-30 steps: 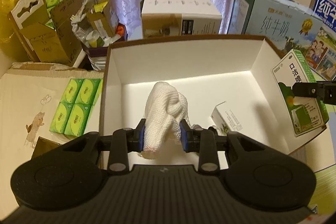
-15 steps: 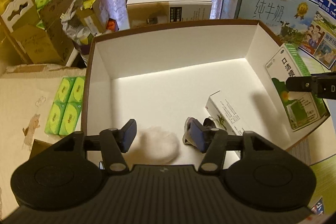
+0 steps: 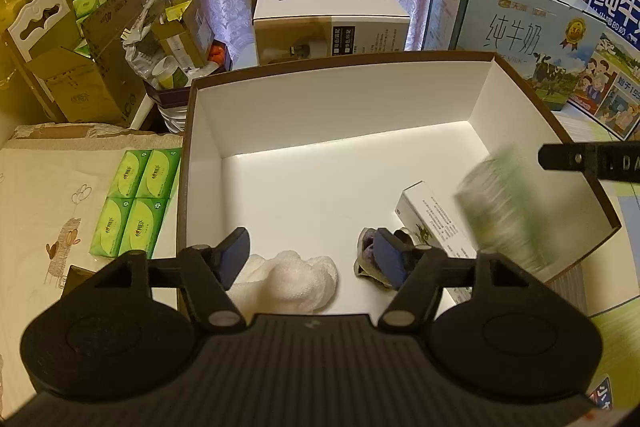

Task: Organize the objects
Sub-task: 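Open both grippers to release the towel and green box inside, then withdraw both tools from the box toward the remaining table items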

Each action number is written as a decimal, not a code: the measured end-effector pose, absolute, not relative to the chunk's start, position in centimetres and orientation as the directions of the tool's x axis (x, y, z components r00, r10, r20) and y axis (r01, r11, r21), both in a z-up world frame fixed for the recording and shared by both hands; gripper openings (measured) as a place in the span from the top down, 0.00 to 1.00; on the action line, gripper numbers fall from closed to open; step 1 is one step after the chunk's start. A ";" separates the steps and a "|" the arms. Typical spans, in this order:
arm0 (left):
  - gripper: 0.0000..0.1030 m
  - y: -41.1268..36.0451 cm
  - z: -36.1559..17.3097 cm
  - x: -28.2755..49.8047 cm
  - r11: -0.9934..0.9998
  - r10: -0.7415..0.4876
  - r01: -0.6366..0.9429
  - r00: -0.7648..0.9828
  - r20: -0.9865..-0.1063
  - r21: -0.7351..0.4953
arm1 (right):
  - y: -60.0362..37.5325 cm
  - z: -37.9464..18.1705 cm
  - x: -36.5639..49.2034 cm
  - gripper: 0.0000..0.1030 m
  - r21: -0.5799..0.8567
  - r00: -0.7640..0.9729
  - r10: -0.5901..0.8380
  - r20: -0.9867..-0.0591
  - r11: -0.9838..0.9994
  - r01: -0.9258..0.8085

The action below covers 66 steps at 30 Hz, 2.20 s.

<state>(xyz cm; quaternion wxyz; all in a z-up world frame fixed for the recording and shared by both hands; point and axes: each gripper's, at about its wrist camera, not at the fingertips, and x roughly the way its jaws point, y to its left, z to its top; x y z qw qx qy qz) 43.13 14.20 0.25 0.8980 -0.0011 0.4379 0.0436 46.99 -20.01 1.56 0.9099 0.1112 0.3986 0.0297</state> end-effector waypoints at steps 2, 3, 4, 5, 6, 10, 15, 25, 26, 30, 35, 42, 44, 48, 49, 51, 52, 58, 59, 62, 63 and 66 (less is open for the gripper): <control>0.34 14.1 0.3 42.9 0.997 0.073 -0.076 0.614 -0.786 0.033 | -20.0 1.9 46.8 0.71 0.223 0.684 0.141 -0.716 0.974 0.032; 0.34 14.1 0.4 42.8 0.997 0.070 -0.074 0.615 -0.786 0.032 | -20.0 2.0 46.8 0.68 0.221 0.683 0.143 -0.716 0.975 0.027; 0.33 14.0 0.4 42.8 0.997 0.069 -0.072 0.615 -0.786 0.031 | -19.9 2.1 46.6 0.65 0.219 0.682 0.146 -0.717 0.975 0.021; 0.32 14.0 0.5 42.7 0.997 0.068 -0.071 0.616 -0.785 0.031 | -19.9 2.2 46.4 0.64 0.216 0.681 0.147 -0.717 0.976 0.017; 0.31 13.9 0.6 42.7 0.997 0.067 -0.070 0.617 -0.784 0.030 | -19.8 2.2 46.2 0.62 0.212 0.681 0.146 -0.718 0.977 0.014; 0.29 13.9 0.9 42.5 0.997 0.065 -0.072 0.622 -0.780 0.026 | -19.7 2.1 45.5 0.56 0.210 0.678 0.148 -0.720 0.978 0.010; 0.27 13.7 1.7 42.0 0.997 0.060 -0.070 0.633 -0.772 0.021 | -19.8 2.4 44.4 0.54 0.222 0.680 0.153 -0.717 0.975 0.014; 0.23 13.3 4.1 39.3 0.999 0.039 -0.052 0.677 -0.735 0.006 | -20.2 3.9 41.2 0.53 0.255 0.699 0.163 -0.697 0.967 0.028; 0.22 13.3 4.4 38.8 0.999 0.038 -0.051 0.682 -0.730 0.004 | -20.3 4.1 40.6 0.53 0.259 0.704 0.161 -0.691 0.965 0.034; 0.18 13.6 5.2 36.8 0.999 0.037 -0.049 0.696 -0.717 0.003 | -20.6 4.8 38.8 0.51 0.274 0.721 0.157 -0.674 0.961 0.047; 0.18 14.2 5.8 34.3 0.998 0.039 -0.062 0.703 -0.710 -0.006 | -20.9 5.4 36.6 0.44 0.294 0.731 0.154 -0.665 0.953 0.067; 0.16 14.5 6.2 31.2 0.998 0.034 -0.065 0.706 -0.708 -0.017 | -20.9 6.4 34.2 0.33 0.310 0.746 0.155 -0.648 0.948 0.071; 0.16 14.5 6.1 30.5 0.997 0.032 -0.068 0.703 -0.710 -0.022 | -20.7 6.5 33.6 0.32 0.310 0.747 0.156 -0.646 0.948 0.070; 0.16 14.6 5.8 29.4 0.997 0.028 -0.073 0.693 -0.720 -0.032 | -20.4 6.4 32.6 0.29 0.313 0.741 0.166 -0.651 0.948 0.063; 0.15 14.6 5.7 29.1 0.997 0.027 -0.073 0.692 -0.721 -0.034 | -20.2 6.3 32.3 0.29 0.315 0.738 0.169 -0.654 0.947 0.061; 0.15 14.7 5.6 28.6 0.996 0.025 -0.075 0.690 -0.723 -0.038 | -20.0 6.1 31.8 0.29 0.314 0.732 0.171 -0.659 0.948 0.061; 0.14 14.6 5.5 28.4 0.996 0.023 -0.076 0.688 -0.725 -0.040 | -19.8 5.9 31.5 0.29 0.315 0.730 0.173 -0.662 0.947 0.061; 0.13 14.4 5.0 27.3 0.996 0.016 -0.075 0.678 -0.735 -0.047 | -19.3 4.8 29.9 0.28 0.305 0.704 0.168 -0.690 0.950 0.072; 0.13 14.4 4.9 27.2 0.996 0.014 -0.074 0.676 -0.737 -0.049 | -19.4 4.5 29.6 0.28 0.306 0.699 0.168 -0.695 0.949 0.077; 0.13 14.1 4.6 26.6 0.996 0.005 -0.067 0.669 -0.744 -0.054 | -19.3 3.8 28.8 0.28 0.304 0.684 0.167 -0.710 0.949 0.085; 0.13 13.9 4.5 26.6 0.996 0.002 -0.064 0.666 -0.746 -0.054 | -19.3 3.6 28.6 0.28 0.304 0.680 0.166 -0.714 0.948 0.088; 0.12 13.6 4.2 26.2 0.997 -0.004 -0.055 0.656 -0.755 -0.053 | -19.5 3.1 28.0 0.28 0.310 0.667 0.168 -0.726 0.945 0.100</control>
